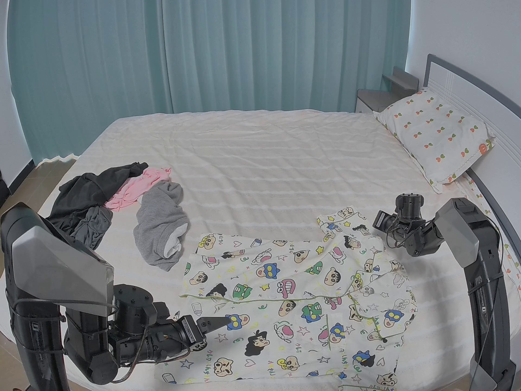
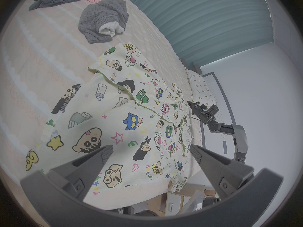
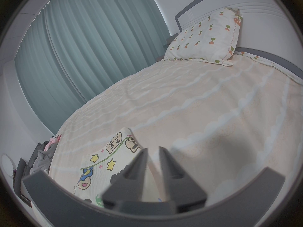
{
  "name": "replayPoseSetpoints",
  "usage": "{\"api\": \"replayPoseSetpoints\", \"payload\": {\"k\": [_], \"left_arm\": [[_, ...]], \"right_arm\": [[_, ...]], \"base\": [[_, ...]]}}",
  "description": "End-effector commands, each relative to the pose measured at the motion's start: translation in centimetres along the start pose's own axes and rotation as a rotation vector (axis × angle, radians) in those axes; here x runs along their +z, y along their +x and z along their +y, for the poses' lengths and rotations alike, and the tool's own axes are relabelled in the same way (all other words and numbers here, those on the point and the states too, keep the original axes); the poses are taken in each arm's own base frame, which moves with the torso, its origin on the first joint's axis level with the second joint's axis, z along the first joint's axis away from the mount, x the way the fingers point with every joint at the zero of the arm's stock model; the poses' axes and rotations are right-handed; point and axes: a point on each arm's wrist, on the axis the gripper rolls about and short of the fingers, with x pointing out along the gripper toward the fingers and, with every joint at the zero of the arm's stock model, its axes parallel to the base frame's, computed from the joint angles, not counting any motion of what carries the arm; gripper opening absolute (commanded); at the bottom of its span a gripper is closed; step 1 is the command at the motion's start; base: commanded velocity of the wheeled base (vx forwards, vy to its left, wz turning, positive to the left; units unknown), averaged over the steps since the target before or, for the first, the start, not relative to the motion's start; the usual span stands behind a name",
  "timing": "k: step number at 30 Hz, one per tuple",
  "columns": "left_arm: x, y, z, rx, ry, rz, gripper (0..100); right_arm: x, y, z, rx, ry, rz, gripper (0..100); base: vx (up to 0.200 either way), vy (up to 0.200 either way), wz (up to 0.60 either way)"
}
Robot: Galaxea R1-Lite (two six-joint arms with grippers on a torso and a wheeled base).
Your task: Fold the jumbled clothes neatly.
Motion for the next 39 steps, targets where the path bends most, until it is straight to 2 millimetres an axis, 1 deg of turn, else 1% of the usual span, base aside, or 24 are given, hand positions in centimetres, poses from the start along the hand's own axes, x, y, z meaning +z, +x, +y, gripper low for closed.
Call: {"api": "replayPoseSetpoints", "payload": {"k": [1,6,8,11,16,17,21,26,30,32,37,39], "left_arm": [[0.1,0.0,-0.1,-0.012,0.004,-0.009,100],[0.1,0.0,-0.1,-0.012,0.004,-0.009,100],[0.1,0.0,-0.1,-0.012,0.004,-0.009,100],[0.0,0.0,-0.1,-0.011,0.006,-0.007,100],[0.0,0.0,-0.1,-0.011,0.004,-0.007,100],[0.0,0.0,-0.1,-0.011,0.004,-0.007,100],[0.1,0.0,-0.1,-0.012,0.006,-0.008,100],[0.0,0.0,-0.1,-0.012,0.005,-0.006,100],[0.0,0.0,-0.1,-0.012,0.005,-0.008,100],[0.0,0.0,-0.1,-0.011,0.006,-0.007,100],[0.0,0.0,-0.1,-0.012,0.007,-0.008,100],[0.0,0.0,-0.1,-0.012,0.005,-0.008,100]], "right_arm": [[-0.3,-0.1,1.0,0.015,-0.011,0.014,100],[-2.2,0.2,2.3,0.029,-0.028,0.081,100],[-2.8,0.5,2.3,0.030,-0.031,0.093,100],[-3.1,0.9,2.3,0.033,-0.031,0.090,100],[-3.1,0.9,2.4,0.035,-0.028,0.088,100],[-2.9,0.9,2.4,0.039,-0.028,0.081,0],[-2.3,1.0,2.4,0.040,-0.015,0.065,0],[-2.5,1.2,2.2,0.040,-0.002,0.062,0],[-2.0,1.3,2.2,0.042,0.006,0.041,0],[-1.4,1.5,2.2,0.040,0.014,0.016,0],[-0.9,1.9,2.0,0.041,0.021,-0.021,0],[-1.1,2.2,1.8,0.031,0.021,-0.035,0]], "base": [[0.000,0.000,0.00],[0.000,0.000,0.00],[0.000,0.000,0.00],[0.000,0.000,0.00],[0.000,0.000,0.00],[0.000,0.000,0.00],[0.000,0.000,0.00],[0.000,0.000,0.00],[0.000,0.000,0.00],[0.000,0.000,0.00],[0.000,0.000,0.00],[0.000,0.000,0.00]]}}
